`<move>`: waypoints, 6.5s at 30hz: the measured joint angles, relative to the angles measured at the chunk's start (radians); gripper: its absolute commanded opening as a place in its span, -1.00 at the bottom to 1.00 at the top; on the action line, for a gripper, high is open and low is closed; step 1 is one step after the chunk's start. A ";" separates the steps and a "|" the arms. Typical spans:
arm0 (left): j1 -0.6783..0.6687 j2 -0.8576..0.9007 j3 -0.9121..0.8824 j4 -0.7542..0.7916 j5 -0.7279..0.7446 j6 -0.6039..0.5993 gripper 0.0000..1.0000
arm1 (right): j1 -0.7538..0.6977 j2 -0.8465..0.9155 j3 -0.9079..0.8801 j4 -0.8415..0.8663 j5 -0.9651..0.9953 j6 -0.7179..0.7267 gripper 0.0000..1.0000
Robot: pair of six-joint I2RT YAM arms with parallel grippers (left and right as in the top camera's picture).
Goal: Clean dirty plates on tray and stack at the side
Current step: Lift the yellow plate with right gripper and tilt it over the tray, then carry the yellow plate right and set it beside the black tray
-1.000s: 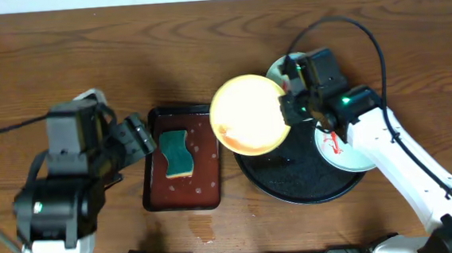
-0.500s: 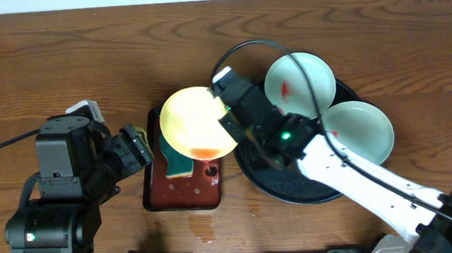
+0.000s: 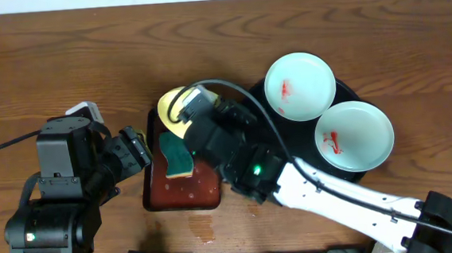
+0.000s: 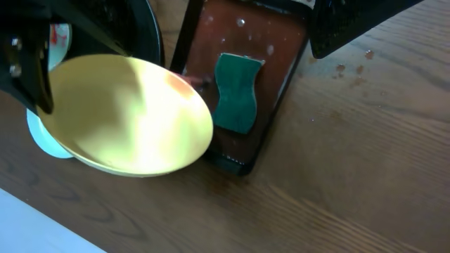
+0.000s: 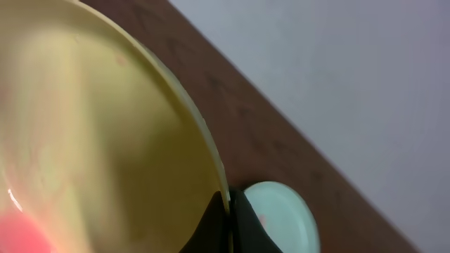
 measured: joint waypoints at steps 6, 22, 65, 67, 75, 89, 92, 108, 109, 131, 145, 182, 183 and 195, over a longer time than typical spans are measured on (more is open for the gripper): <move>0.000 0.000 0.000 -0.002 -0.006 0.000 0.57 | 0.035 0.000 0.000 0.001 0.112 -0.057 -0.98; 0.000 0.000 0.000 -0.002 -0.006 0.000 0.58 | 0.046 0.000 0.000 0.049 0.195 -0.129 -0.98; 0.000 0.000 0.000 -0.003 -0.006 0.000 0.59 | 0.089 -0.001 0.003 0.105 0.143 -0.285 -0.98; 0.000 0.000 0.000 -0.003 -0.006 0.000 0.58 | 0.086 -0.001 0.004 0.121 0.146 -0.267 -0.98; 0.000 0.000 0.000 -0.003 -0.006 0.000 0.59 | 0.083 -0.008 0.007 0.026 0.113 -0.195 -0.98; 0.000 0.000 0.000 -0.003 -0.006 0.000 0.59 | 0.028 -0.015 0.008 -0.032 0.079 -0.039 -0.98; 0.000 0.000 0.000 -0.003 -0.006 0.000 0.58 | 0.016 -0.022 0.008 -0.079 0.026 0.037 -0.98; 0.000 0.003 0.000 -0.003 0.059 0.035 0.58 | -0.523 -0.172 0.008 -0.422 -0.657 0.513 -0.98; 0.000 0.006 0.000 -0.003 0.060 0.038 0.59 | -0.604 -0.182 0.008 -0.443 -0.740 0.524 -0.98; 0.000 0.089 0.000 -0.003 0.074 0.043 0.58 | -1.687 -0.077 0.009 -0.526 -0.920 0.595 -0.98; 0.000 0.091 0.000 0.005 0.074 0.045 0.58 | -1.727 0.193 0.009 -0.472 -0.837 0.594 -0.98; 0.000 0.092 0.000 0.006 0.074 0.047 0.59 | -1.260 -0.051 -0.280 -0.471 -0.660 0.486 -0.32; 0.000 0.093 0.000 0.005 0.074 0.046 0.59 | -1.262 -0.050 -0.285 -0.465 -0.659 0.486 -0.46; 0.000 0.093 0.000 0.005 0.074 0.046 0.58 | -1.264 -0.063 -0.294 -0.549 -0.710 0.499 -0.98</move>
